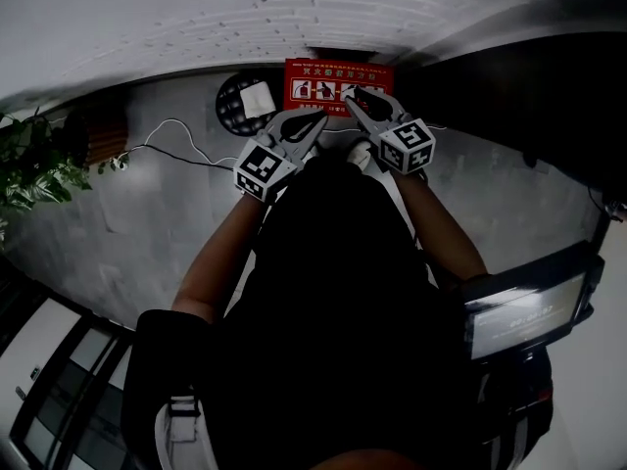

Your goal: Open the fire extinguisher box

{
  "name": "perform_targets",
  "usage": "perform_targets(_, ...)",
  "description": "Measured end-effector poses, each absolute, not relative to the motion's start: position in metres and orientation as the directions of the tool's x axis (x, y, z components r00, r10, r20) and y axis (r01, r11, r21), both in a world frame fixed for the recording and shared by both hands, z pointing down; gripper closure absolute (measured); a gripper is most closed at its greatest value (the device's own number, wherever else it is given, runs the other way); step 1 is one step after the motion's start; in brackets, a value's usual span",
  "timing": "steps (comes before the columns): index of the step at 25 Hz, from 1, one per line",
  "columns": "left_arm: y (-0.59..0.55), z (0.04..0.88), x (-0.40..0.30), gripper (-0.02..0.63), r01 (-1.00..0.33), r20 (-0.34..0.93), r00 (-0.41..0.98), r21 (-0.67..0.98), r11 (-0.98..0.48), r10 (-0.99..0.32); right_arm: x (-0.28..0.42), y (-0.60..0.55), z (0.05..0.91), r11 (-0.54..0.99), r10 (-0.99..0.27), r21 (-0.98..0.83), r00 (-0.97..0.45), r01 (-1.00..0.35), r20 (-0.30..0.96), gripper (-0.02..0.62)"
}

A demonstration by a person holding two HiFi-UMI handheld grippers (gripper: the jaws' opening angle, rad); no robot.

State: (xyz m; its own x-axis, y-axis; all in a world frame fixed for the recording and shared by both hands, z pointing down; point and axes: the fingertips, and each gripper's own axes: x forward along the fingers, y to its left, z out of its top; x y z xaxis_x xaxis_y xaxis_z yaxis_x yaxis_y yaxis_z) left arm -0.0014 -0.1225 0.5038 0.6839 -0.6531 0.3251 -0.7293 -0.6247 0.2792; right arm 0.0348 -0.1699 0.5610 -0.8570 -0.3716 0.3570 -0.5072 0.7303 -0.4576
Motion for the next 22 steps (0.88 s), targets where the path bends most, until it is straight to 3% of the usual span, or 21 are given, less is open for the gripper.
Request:
perform_targets(6, -0.136, 0.582, -0.001, 0.604, -0.736, 0.393, 0.675, 0.302, -0.605, -0.625, 0.040, -0.174, 0.654, 0.558, -0.413, -0.578, -0.804, -0.595, 0.428, 0.482)
perform_targets(13, -0.145, 0.657, 0.012, 0.603, -0.745, 0.445, 0.667, 0.375, -0.552, -0.598, 0.056, -0.165, 0.758, 0.371, -0.423, -0.626, -0.725, -0.686, 0.543, 0.415)
perform_targets(16, -0.141, 0.682, 0.022, 0.603, -0.741, 0.467, 0.671, 0.388, -0.548, -0.576, 0.065, -0.152, 0.789, 0.254, -0.438, -0.657, -0.690, -0.710, 0.576, 0.367)
perform_targets(22, -0.117, 0.712, 0.034, 0.604, -0.719, 0.513, 0.691, 0.417, -0.556, -0.509, 0.086, -0.117, 0.832, 0.049, -0.466, -0.660, -0.602, -0.750, 0.649, 0.341)
